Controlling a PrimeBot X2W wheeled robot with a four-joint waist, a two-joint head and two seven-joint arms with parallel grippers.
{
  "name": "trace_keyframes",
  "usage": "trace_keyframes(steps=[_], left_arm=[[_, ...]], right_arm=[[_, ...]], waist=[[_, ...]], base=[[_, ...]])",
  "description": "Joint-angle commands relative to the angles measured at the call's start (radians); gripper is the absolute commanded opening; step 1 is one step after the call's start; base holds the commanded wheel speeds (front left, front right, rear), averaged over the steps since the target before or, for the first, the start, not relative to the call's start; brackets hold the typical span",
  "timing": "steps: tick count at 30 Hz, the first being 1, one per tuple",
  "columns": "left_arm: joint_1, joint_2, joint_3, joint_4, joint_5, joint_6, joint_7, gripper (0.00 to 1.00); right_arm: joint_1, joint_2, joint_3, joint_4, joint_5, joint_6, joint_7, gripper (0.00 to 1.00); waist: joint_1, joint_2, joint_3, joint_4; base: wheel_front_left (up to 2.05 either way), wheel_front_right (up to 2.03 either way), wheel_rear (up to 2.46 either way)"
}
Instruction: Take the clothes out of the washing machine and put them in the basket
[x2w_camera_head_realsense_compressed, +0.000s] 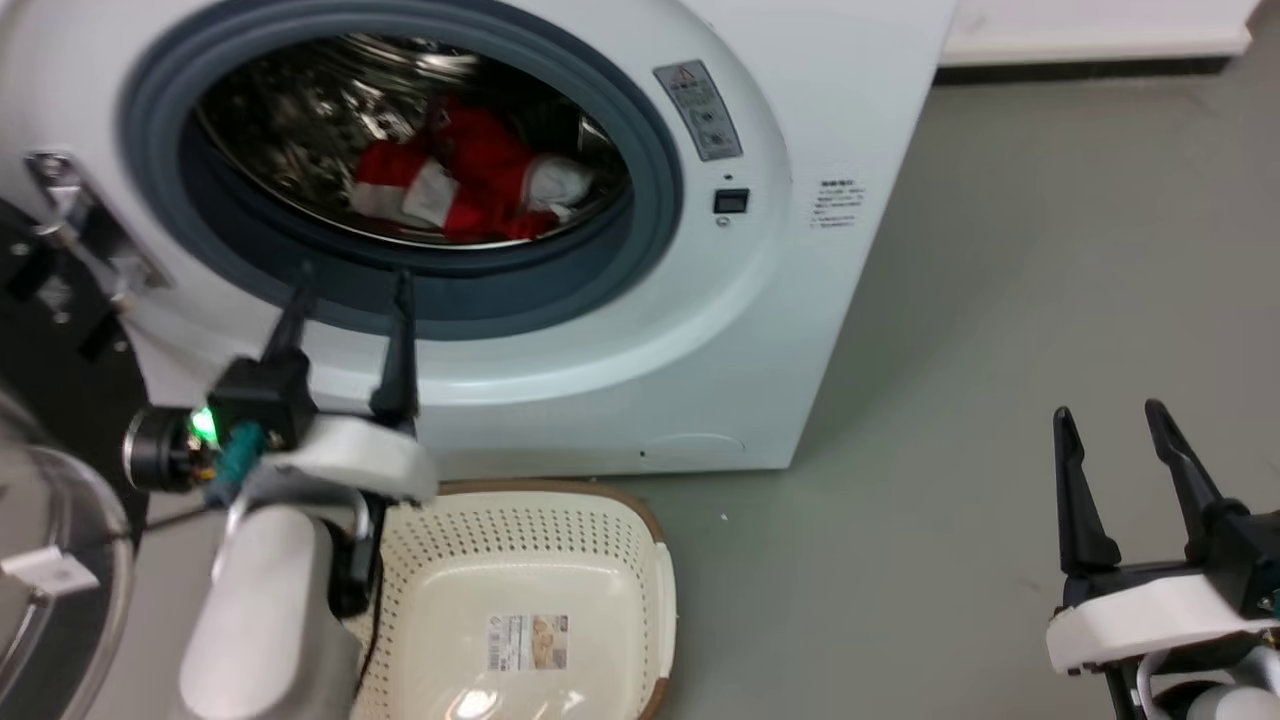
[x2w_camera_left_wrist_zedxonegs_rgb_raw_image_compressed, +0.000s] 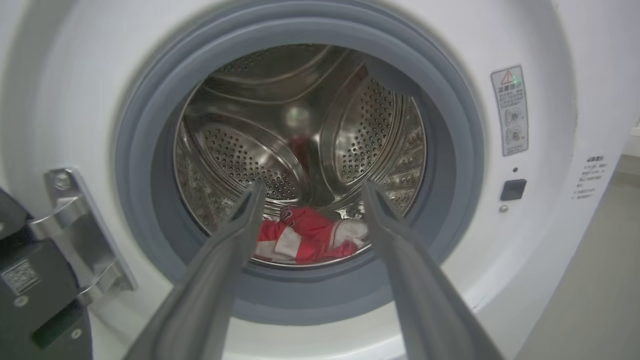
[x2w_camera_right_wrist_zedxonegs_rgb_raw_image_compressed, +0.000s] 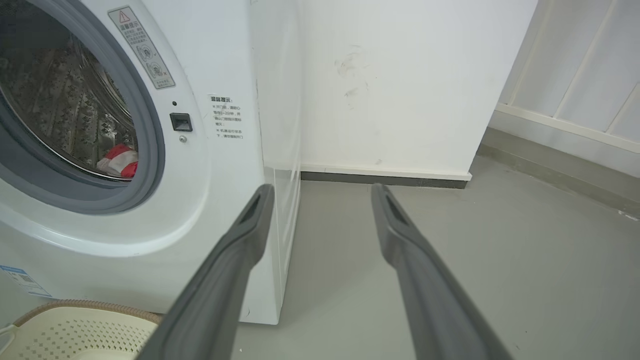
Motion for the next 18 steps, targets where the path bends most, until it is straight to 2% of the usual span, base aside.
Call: trace_keyframes(steps=[1, 18], left_arm=[[-0.051, 0.013, 0.008, 0.025, -0.007, -0.006, 0.014, 1.0], [-0.477, 0.201, 0.042, 0.264, -0.062, -0.074, 0.281, 1.0]], right_arm=[[-0.024, -0.001, 0.004, -0.001, 0.011, -0.001, -0.012, 1.0], [-0.171, -0.001, 0.076, 0.116, 0.12, -0.001, -0.135, 1.0]], waist=[[-0.0001, 0.0, 0.067, -0.057], [-0.0001, 0.0, 0.35, -0.248]], base=[[0.0, 0.0, 0.0], [0.0, 0.0, 0.0]])
